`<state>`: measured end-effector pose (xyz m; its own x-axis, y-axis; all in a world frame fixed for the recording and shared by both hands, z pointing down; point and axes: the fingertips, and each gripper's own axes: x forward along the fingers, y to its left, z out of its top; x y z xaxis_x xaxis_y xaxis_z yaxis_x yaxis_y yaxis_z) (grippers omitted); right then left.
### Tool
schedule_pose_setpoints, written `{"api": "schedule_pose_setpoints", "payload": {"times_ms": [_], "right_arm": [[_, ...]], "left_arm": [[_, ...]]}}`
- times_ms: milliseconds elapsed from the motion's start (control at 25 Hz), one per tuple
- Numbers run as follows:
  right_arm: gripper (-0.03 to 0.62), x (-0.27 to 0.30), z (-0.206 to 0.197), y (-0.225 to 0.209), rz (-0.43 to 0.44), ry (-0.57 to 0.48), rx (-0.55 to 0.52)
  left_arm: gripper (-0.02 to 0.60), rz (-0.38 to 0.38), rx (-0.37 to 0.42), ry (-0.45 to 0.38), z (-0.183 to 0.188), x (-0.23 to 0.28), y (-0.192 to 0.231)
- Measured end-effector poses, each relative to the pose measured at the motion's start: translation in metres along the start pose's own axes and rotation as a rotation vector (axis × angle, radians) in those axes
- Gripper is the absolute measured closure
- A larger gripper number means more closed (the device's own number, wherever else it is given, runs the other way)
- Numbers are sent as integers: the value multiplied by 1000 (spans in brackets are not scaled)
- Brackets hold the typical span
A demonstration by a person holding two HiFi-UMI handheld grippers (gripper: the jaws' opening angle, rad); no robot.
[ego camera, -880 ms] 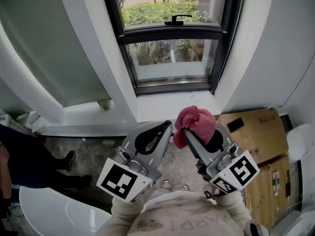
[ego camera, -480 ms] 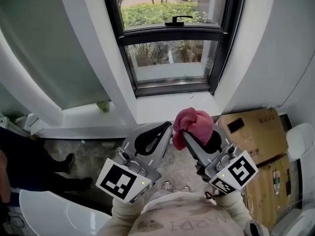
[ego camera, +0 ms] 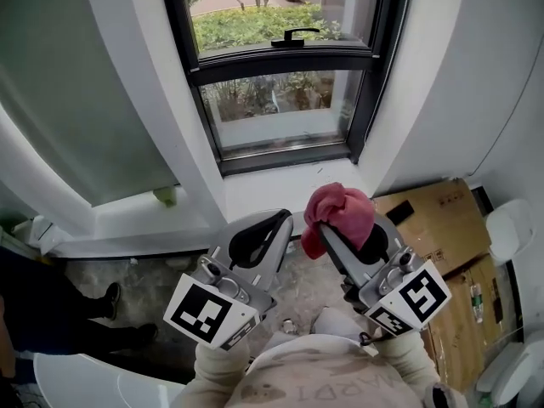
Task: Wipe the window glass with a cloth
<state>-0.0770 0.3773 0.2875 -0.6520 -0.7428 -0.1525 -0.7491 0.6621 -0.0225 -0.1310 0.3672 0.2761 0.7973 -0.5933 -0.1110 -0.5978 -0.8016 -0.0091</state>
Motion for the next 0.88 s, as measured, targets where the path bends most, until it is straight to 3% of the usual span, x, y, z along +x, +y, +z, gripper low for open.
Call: {"api": "schedule_pose_setpoints", "payload": {"times_ms": [320,600,880], "right_arm": [[464,28,-10,-53,-39,2,13],[464,58,-18,-123,12,-17,57],[464,91,2,-208,80,-35,35]], "left_arm": [[581,-21,0,-17,-5,45,40],[581,-17,23,8,-14,120,68],[581,24,47,-3,-3,207,99]]}}
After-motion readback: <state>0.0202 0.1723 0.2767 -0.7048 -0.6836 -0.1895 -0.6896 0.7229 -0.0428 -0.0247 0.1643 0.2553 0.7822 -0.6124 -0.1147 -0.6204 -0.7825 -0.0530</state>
